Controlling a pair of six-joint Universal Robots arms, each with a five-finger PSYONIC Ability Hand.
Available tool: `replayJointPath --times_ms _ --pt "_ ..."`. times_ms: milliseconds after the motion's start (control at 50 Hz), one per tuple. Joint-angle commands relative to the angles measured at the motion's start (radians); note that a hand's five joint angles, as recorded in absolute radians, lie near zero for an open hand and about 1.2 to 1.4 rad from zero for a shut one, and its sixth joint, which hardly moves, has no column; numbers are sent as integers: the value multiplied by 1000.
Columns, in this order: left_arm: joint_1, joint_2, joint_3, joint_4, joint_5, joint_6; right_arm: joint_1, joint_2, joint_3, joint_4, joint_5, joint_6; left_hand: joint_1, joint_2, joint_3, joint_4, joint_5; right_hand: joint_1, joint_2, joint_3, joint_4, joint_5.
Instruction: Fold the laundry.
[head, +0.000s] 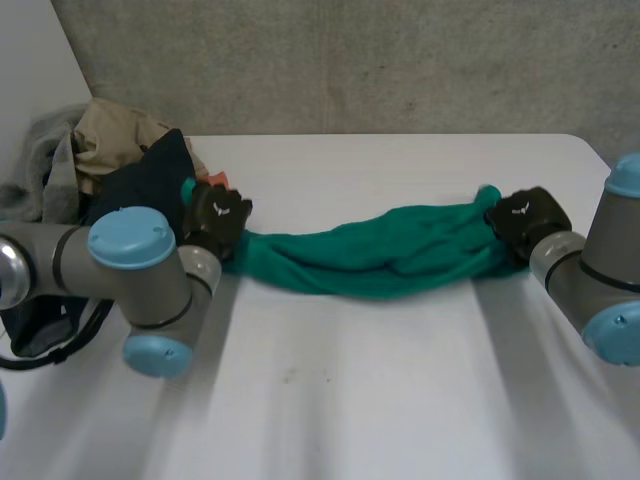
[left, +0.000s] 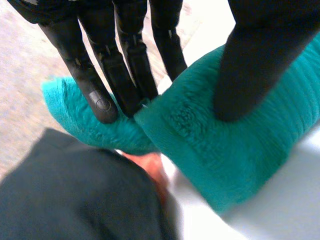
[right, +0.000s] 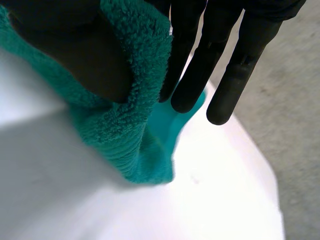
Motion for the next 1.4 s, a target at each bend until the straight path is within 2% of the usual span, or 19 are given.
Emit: replayJointPath --times_ms 20,140,220,320,680,840,1020,1400 --pt "3 190 -159 -97 9 0 -1 -20 70 29 -1 3 -148 -186 -192 -186 -190 270 220 197 191 211" --pt "9 362 -260 -134 7 -7 -3 -129 113 73 -2 10 -298 -336 -342 -336 -340 270 220 197 191 211" --pt "9 442 -315 -145 7 -21 -5 -183 117 104 -5 20 -304 -342 -348 -342 -346 270 220 197 191 211" --pt "11 467 -369 -150 16 -46 -5 -209 117 113 -4 51 -289 -328 -333 -328 -331 270 220 197 191 211" --pt "84 298 -380 -194 134 -47 -8 -224 119 190 -8 100 -245 -283 -289 -283 -287 270 220 197 191 211" --pt "130 200 -318 -196 226 -53 -5 -221 128 187 -10 99 -99 -137 -142 -137 -140 270 220 197 191 211" --pt "144 132 -223 -258 236 -57 -6 -221 136 181 -10 99 -31 -69 -75 -69 -73 270 220 197 191 211" --pt "149 51 -107 -275 237 -55 -6 -218 149 178 -22 99 57 19 13 19 15 270 220 197 191 211"
